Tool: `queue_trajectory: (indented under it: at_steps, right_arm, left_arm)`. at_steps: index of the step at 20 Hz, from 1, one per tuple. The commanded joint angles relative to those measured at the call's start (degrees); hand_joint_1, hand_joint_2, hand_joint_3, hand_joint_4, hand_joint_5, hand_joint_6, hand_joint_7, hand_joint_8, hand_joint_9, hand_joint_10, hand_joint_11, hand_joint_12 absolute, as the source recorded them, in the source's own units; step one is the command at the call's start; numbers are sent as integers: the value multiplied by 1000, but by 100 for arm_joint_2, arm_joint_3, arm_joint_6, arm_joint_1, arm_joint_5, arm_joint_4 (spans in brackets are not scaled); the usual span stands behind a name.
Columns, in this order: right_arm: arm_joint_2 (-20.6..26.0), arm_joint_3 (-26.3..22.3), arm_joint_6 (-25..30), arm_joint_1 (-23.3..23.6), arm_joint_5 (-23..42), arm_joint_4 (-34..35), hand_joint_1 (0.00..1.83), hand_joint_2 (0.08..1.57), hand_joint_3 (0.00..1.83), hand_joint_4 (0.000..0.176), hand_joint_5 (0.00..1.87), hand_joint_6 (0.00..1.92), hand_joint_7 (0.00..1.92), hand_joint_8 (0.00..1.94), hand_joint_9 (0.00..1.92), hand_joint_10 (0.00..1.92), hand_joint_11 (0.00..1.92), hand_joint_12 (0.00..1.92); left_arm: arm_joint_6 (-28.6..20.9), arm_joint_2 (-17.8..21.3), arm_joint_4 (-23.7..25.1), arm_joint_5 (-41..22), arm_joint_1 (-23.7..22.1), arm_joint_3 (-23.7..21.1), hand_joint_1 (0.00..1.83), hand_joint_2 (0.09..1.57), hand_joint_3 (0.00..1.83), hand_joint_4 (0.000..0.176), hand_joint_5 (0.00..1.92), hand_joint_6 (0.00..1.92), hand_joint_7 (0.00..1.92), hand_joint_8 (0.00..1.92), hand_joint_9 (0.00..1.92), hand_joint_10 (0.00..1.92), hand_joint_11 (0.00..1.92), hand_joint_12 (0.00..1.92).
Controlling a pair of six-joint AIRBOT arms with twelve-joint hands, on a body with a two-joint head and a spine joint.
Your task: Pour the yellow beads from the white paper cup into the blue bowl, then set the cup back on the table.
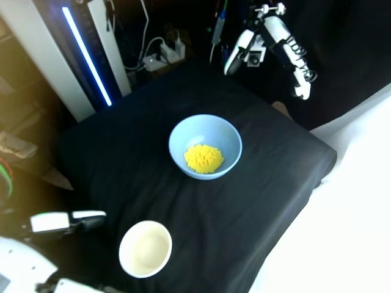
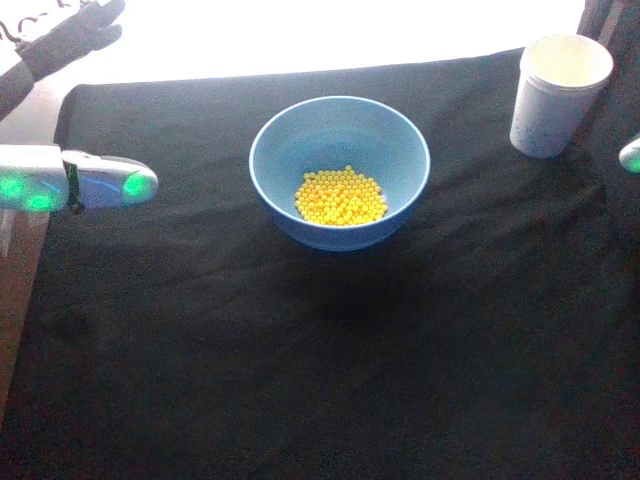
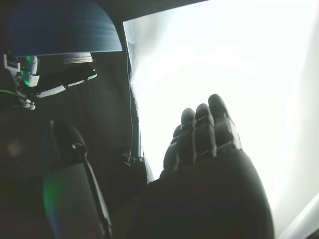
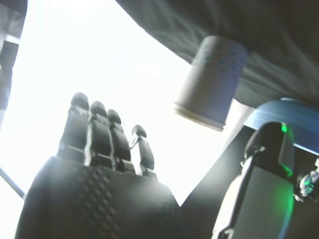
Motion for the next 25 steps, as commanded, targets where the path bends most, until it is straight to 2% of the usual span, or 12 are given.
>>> queue_trajectory:
  at_steps: [1,3,9,11,13,16,17,18,20,23,24,25]
  right_arm:
    - [147,-54,-135,100,669,151,741,562,0,176,0,0,0,0,0,0,0,0]
    - [464,-420,-567,139,787,151,688,566,0,176,0,0,0,0,0,0,0,0]
    - [907,-1085,-717,130,1854,386,684,599,7,176,0,0,0,0,0,0,0,0]
    - [1221,-1490,-1201,60,2201,608,760,623,13,176,0,0,0,0,0,0,0,0]
    - [1356,-1639,-1239,-49,2481,757,752,630,13,176,0,0,0,0,0,0,0,0]
    - [1581,-1909,-1239,-264,3090,1012,628,643,13,176,0,0,0,0,0,0,0,0]
    - [1604,-1952,-1239,-303,3196,1031,675,622,2,176,0,0,0,0,0,0,0,0]
    - [1618,-1996,-1239,-331,3290,1035,721,591,0,176,0,0,0,0,0,0,48,21]
    - [1626,-2098,-1240,-425,3585,1071,618,617,4,176,0,0,0,0,0,0,43,19]
    - [1625,-2322,-1240,-1352,4830,1793,641,611,0,165,0,0,0,0,0,0,0,0]
    - [1624,-2402,-1239,-1964,5461,2263,731,617,2,174,0,0,0,0,0,0,0,0]
    - [1630,-2462,-1085,-2417,6004,2640,722,612,0,163,0,0,0,0,0,0,0,0]
  left_arm:
    - [-40,74,-142,-803,-58,28,709,767,0,0,0,0,101,4,94,3,0,445]
    - [-37,182,-244,-958,-27,-28,656,734,0,0,0,0,148,9,132,10,0,551]
    - [4,595,-1017,-2275,634,-352,659,747,6,0,0,0,176,6,149,9,0,514]
    - [55,790,-1233,-2843,885,-548,683,760,8,11,0,0,138,4,105,8,0,408]
    - [84,912,-1297,-3065,982,-663,633,744,0,38,0,0,135,2,113,8,0,465]
    - [180,1109,-1378,-3556,1132,-873,636,746,1,36,0,0,171,5,135,6,0,359]
    - [180,1117,-1433,-3691,1206,-900,646,757,4,40,0,0,181,4,149,7,0,419]
    - [181,1124,-1498,-3852,1306,-929,660,767,5,22,0,0,179,2,154,6,0,484]
    - [182,1164,-1649,-4211,1542,-1015,653,770,2,30,0,0,181,1,162,4,0,539]
    - [270,1200,-1698,-4214,1594,-1032,664,778,2,9,0,0,136,0,135,0,0,546]
    - [279,1202,-1651,-4214,1563,-990,685,768,0,8,0,0,147,6,146,6,0,552]
    - [330,1202,-1576,-4213,1436,-964,694,767,0,18,0,0,142,3,141,2,0,513]
